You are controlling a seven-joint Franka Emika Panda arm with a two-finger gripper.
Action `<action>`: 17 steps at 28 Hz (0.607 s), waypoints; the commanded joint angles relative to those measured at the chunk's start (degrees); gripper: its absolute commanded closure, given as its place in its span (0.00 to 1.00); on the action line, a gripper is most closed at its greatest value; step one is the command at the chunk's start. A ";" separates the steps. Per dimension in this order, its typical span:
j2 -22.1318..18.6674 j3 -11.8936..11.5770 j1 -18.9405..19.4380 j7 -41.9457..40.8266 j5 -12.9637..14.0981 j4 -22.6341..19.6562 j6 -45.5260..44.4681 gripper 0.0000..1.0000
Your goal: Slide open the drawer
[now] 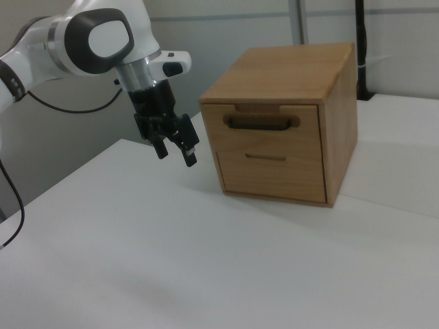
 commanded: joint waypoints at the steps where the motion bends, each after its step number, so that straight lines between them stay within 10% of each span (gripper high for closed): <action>1: -2.58 -0.24 -1.23 6.18 -1.90 -0.63 0.93 0.00; 17: -22.45 -0.15 -5.89 19.72 -1.03 -19.52 0.40 0.00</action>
